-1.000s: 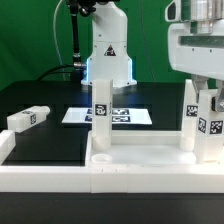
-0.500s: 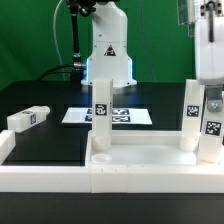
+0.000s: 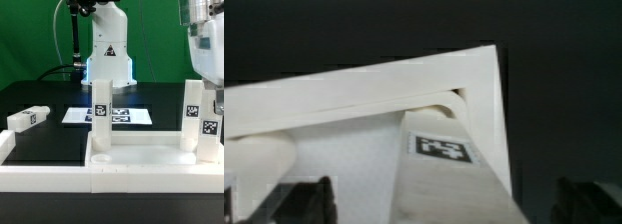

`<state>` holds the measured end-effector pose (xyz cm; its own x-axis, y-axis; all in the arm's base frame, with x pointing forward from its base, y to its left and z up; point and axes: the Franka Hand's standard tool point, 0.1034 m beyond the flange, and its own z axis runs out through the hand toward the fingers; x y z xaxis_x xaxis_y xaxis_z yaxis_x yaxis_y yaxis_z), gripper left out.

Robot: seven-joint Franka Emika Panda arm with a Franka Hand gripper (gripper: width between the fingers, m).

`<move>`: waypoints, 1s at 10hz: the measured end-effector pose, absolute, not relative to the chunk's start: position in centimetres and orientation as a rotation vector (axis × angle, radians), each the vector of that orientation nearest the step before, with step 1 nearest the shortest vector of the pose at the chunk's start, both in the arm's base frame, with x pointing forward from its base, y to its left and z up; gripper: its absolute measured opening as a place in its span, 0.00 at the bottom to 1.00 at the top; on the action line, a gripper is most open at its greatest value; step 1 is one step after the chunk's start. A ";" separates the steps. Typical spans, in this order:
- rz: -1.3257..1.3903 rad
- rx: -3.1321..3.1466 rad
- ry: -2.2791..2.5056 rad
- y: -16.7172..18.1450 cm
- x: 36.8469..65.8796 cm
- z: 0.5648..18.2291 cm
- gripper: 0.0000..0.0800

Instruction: Assemble desk

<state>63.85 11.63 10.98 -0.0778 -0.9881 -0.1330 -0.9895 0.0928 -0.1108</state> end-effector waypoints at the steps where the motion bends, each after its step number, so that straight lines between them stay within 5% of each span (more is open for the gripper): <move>1: 0.006 -2.064 2.133 11.6 63.8 11.0 0.80; 10: -0.054 -2.888 1.064 11.2 64.2 11.2 0.81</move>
Offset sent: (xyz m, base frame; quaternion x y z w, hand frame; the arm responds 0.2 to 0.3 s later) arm 0.0075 -0.0091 0.0000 -0.0801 0.0436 -0.3390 0.9364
